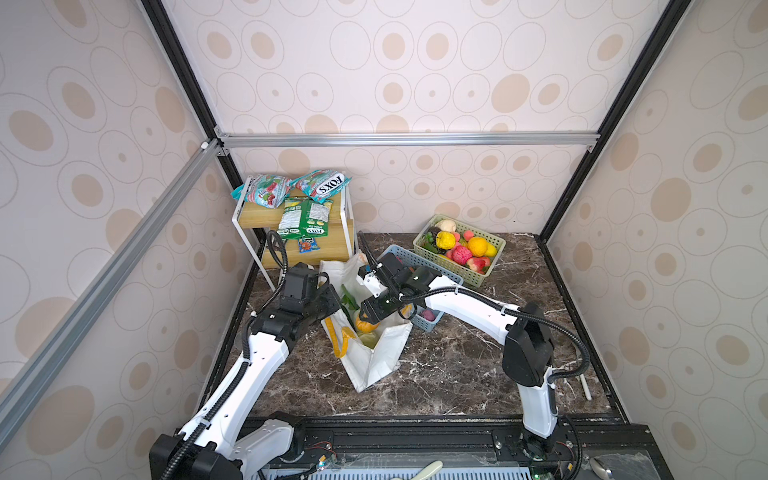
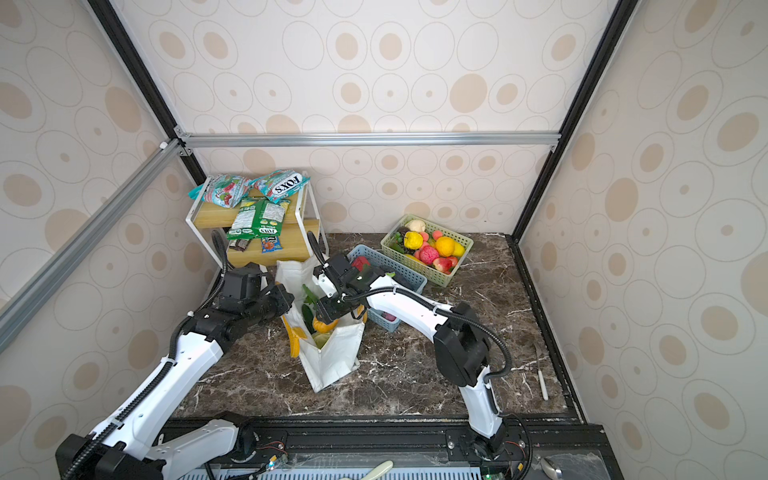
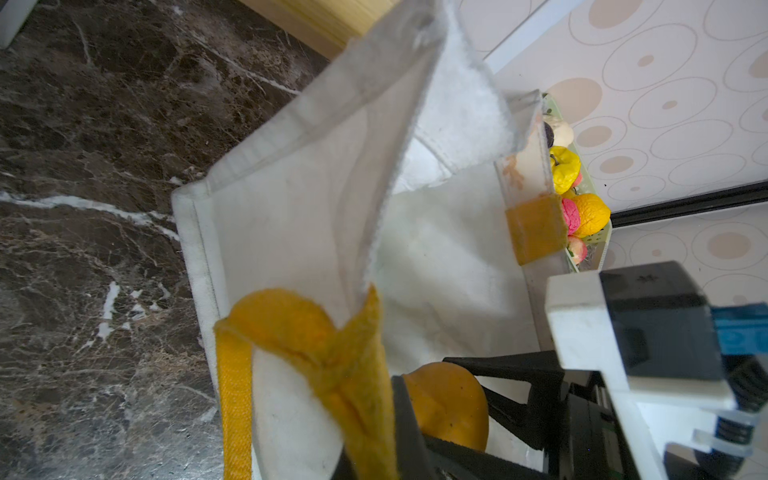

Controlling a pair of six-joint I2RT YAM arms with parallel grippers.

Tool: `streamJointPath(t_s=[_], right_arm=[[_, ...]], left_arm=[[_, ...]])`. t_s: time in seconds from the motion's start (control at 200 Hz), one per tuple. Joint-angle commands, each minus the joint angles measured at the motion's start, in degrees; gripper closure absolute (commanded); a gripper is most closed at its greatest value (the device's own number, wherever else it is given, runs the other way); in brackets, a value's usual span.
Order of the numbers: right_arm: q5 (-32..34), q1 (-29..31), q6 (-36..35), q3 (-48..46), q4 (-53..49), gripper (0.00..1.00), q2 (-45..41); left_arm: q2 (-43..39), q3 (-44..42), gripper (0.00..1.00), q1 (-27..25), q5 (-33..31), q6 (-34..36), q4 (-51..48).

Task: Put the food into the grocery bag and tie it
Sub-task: 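Lower the yellow squash into the tote bag with the right gripper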

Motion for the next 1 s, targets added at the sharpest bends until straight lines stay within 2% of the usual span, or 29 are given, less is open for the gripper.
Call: streamJointPath(t_s=[0.0,0.32,0.995], right_arm=[[2.3,0.7,-3.9,1.6,-4.5,0.4,2.4],[5.8,1.5,-7.6,4.3,-10.3,0.4,6.8],[6.5,1.9,-7.4,6.6,-16.9,0.36,13.0]], left_arm=[[-0.4,1.1,1.0,-0.1,-0.2,0.7,2.4],[-0.7,1.3,1.0,-0.1,-0.2,0.6,1.7],[-0.6,1.0,1.0,-0.2,0.0,0.3,2.2]])
